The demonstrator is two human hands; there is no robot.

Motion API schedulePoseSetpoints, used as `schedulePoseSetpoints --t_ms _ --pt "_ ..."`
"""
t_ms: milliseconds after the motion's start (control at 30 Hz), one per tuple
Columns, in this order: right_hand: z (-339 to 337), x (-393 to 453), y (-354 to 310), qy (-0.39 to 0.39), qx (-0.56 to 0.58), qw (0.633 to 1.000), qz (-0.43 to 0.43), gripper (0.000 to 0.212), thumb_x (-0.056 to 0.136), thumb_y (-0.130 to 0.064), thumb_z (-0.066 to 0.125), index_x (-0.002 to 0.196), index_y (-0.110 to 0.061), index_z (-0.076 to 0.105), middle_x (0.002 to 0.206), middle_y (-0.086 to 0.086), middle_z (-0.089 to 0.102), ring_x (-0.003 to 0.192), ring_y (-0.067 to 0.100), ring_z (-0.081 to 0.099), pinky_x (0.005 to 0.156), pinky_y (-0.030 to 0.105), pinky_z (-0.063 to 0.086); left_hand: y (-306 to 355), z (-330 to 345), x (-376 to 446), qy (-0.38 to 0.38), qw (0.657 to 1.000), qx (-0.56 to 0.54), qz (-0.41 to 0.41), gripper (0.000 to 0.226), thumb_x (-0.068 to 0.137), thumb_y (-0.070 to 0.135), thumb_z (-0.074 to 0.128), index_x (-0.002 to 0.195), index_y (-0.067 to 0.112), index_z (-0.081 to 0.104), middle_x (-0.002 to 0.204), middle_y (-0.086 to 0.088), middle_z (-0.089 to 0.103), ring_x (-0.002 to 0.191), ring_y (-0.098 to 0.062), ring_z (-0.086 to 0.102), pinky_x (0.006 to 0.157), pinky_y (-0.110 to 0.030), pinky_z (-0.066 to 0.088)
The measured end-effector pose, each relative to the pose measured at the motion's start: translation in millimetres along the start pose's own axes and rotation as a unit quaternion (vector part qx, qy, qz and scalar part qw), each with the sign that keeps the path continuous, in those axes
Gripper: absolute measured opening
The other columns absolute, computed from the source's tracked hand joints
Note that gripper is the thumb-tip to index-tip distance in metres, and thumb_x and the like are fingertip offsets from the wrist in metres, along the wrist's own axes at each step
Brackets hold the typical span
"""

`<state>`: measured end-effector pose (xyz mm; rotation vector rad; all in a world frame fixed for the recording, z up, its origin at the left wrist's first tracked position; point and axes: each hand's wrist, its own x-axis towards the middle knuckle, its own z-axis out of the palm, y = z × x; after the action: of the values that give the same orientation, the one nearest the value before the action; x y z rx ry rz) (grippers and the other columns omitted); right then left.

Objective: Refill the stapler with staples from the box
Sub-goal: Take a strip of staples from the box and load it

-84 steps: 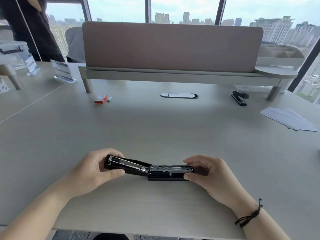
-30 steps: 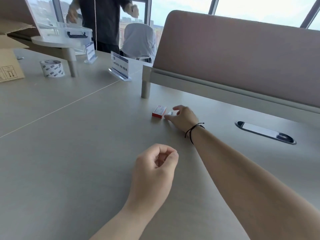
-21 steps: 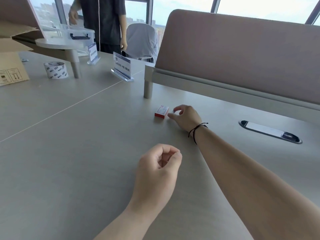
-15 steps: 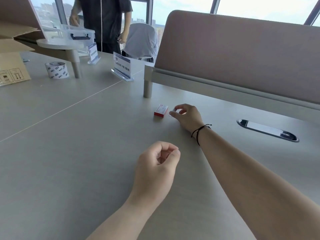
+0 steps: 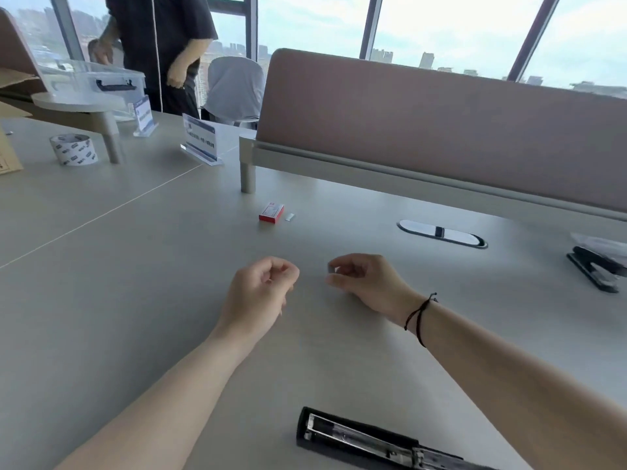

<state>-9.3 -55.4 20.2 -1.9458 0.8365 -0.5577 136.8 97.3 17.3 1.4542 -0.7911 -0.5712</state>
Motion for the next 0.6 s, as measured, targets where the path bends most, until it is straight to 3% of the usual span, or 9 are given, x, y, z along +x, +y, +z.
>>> schedulePoseSetpoints --t_ms 233,367,467,533,600 --pt "-61.3 -109.1 18.3 0.031 0.020 0.998 0.048 0.016 0.081 -0.012 0.082 0.096 -0.014 0.078 0.077 0.000 0.066 0.070 0.015 0.056 0.068 0.034 0.043 -1.7 2.0 -9.8 -0.031 0.996 0.062 0.051 0.014 0.093 0.029 0.066 0.083 0.019 0.070 0.069 0.003 0.063 0.049 -0.013 0.049 0.052 -0.027 0.041" --pt "-90.1 -173.9 29.1 0.061 0.009 0.997 0.046 0.024 0.080 -0.004 0.080 0.102 -0.012 0.078 0.075 -0.002 0.064 0.068 0.009 0.055 0.068 0.026 0.044 9.2 10.5 -31.0 -0.132 0.987 0.085 0.033 0.021 0.078 0.044 0.067 0.082 0.024 0.073 0.066 0.005 0.069 0.052 -0.009 0.055 0.054 -0.026 0.043" --pt "-100.5 -204.1 35.1 0.067 0.015 0.997 0.040 0.029 0.082 0.003 0.075 0.105 -0.015 0.077 0.075 -0.003 0.061 0.067 0.010 0.051 0.063 0.020 0.042 27.9 26.0 -57.3 -0.250 0.949 0.176 0.078 0.039 0.067 0.059 0.065 0.092 0.030 0.073 0.085 0.001 0.070 0.062 -0.004 0.060 0.063 -0.020 0.049" --pt "-101.8 -212.1 40.9 0.079 0.016 0.996 0.029 0.033 0.082 0.007 0.070 0.104 -0.016 0.076 0.074 -0.002 0.057 0.067 0.014 0.047 0.063 0.027 0.039 41.9 43.2 -76.0 -0.314 0.914 0.227 0.118 0.043 0.066 0.062 0.066 0.096 0.031 0.073 0.093 0.006 0.069 0.069 -0.006 0.061 0.067 -0.016 0.050" --pt "-99.7 -214.5 43.9 0.088 0.025 0.996 0.019 0.038 0.081 0.010 0.065 0.104 -0.018 0.076 0.074 -0.002 0.056 0.067 0.016 0.046 0.065 0.031 0.037 51.5 63.1 -91.3 -0.374 0.882 0.259 0.124 0.041 0.068 0.060 0.073 0.099 0.033 0.071 0.094 0.008 0.070 0.077 -0.011 0.064 0.071 -0.023 0.053"
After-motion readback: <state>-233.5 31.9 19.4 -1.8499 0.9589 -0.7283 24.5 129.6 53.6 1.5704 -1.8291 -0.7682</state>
